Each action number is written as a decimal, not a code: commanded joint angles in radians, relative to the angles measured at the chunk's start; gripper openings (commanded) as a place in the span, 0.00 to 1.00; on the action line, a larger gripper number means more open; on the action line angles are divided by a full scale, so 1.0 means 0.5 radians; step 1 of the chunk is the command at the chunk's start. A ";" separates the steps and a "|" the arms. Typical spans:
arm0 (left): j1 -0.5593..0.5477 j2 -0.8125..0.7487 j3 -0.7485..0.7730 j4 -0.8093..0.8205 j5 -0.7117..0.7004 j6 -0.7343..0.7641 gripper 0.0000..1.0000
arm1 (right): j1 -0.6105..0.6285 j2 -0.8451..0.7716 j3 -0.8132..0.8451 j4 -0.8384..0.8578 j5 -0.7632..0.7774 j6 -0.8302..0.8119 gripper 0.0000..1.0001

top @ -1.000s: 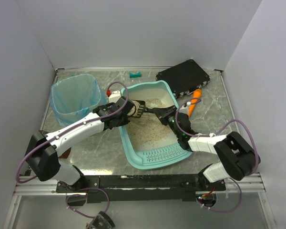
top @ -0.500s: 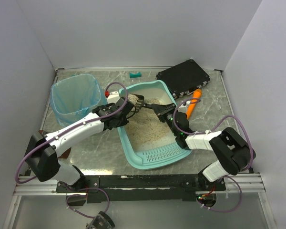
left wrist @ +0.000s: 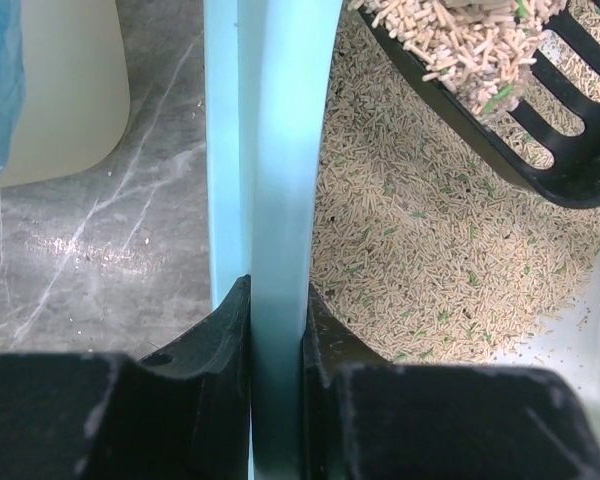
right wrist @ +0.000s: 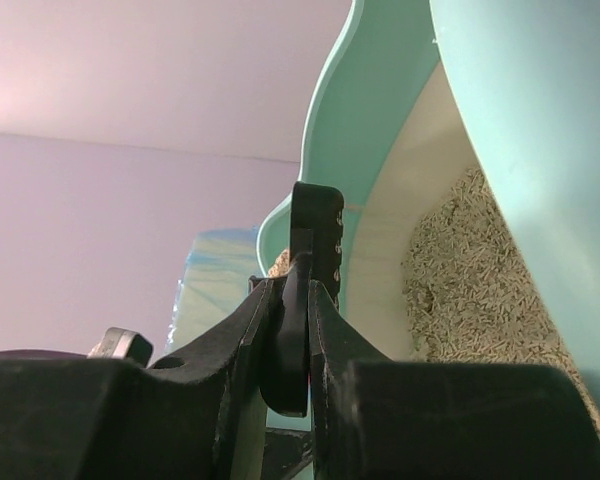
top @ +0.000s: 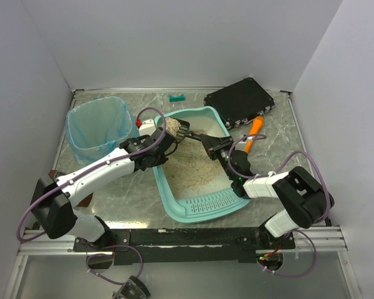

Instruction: Clean the litter box

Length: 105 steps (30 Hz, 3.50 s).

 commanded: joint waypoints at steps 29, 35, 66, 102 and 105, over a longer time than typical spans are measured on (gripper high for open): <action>0.027 -0.413 0.048 0.323 -0.288 -0.189 0.01 | -0.217 -0.063 -0.254 0.325 0.126 0.251 0.00; 0.027 -0.400 0.047 0.311 -0.279 -0.210 0.01 | -0.247 -0.060 -0.257 0.362 0.178 0.294 0.00; 0.027 -0.545 -0.121 0.458 -0.251 -0.207 0.01 | -0.358 -0.020 -0.324 0.445 0.095 0.353 0.00; 0.055 -0.637 -0.367 0.657 -0.156 -0.370 0.01 | -0.309 -0.056 -0.171 0.620 -0.138 0.540 0.00; 0.055 -0.646 -0.382 0.673 -0.165 -0.370 0.01 | -0.293 -0.051 -0.177 0.660 -0.175 0.540 0.00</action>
